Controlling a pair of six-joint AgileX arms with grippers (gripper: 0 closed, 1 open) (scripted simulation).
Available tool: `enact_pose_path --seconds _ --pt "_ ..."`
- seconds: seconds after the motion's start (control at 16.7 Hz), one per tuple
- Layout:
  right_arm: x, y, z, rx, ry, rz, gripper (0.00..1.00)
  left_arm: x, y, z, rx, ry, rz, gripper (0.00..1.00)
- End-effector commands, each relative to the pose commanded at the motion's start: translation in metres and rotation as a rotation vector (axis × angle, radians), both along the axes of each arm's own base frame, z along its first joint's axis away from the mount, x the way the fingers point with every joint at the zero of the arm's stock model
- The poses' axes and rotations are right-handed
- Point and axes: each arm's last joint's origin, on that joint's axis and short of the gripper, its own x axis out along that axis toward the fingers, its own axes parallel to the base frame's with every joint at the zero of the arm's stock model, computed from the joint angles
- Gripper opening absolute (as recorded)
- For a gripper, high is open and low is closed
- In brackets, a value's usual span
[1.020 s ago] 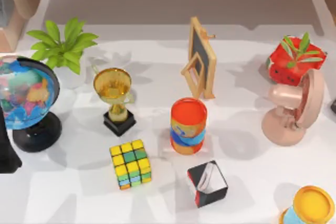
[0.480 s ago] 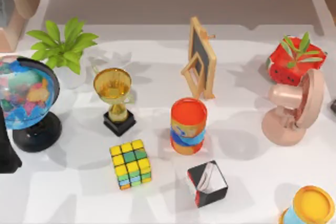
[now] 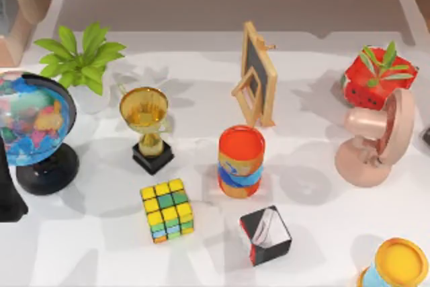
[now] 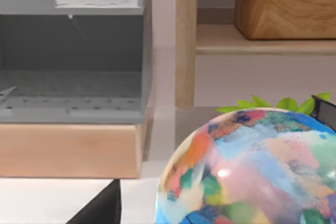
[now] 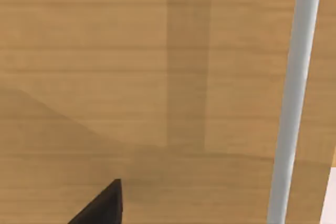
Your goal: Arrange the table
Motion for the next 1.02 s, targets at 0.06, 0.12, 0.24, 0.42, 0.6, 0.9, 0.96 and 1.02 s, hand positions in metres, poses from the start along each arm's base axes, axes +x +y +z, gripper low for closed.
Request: enact_pose_path --seconds 0.06,0.12,0.24,0.42,0.6,0.9,0.96,1.02 --pt "0.0 0.0 0.0 0.0 0.0 0.0 0.85 0.0 0.0 0.0 0.0 0.0 0.0 1.0" --pt "0.0 0.0 0.0 0.0 0.0 0.0 0.77 0.0 0.0 0.0 0.0 0.0 0.0 1.0" --pt "0.0 0.0 0.0 0.0 0.0 0.0 0.62 0.0 0.0 0.0 0.0 0.0 0.0 1.0" --pt "0.0 0.0 0.0 0.0 0.0 0.0 0.4 0.0 0.0 0.0 0.0 0.0 0.0 1.0" --pt "0.0 0.0 0.0 0.0 0.0 0.0 0.17 0.0 0.0 0.0 0.0 0.0 0.0 1.0" --pt "0.0 0.0 0.0 0.0 0.0 0.0 0.0 0.0 0.0 0.0 0.0 0.0 0.0 1.0" --pt "0.0 0.0 0.0 0.0 0.0 0.0 0.0 0.0 0.0 0.0 0.0 0.0 0.0 1.0" --pt "0.0 0.0 0.0 0.0 0.0 0.0 0.0 0.0 0.0 0.0 0.0 0.0 0.0 1.0"
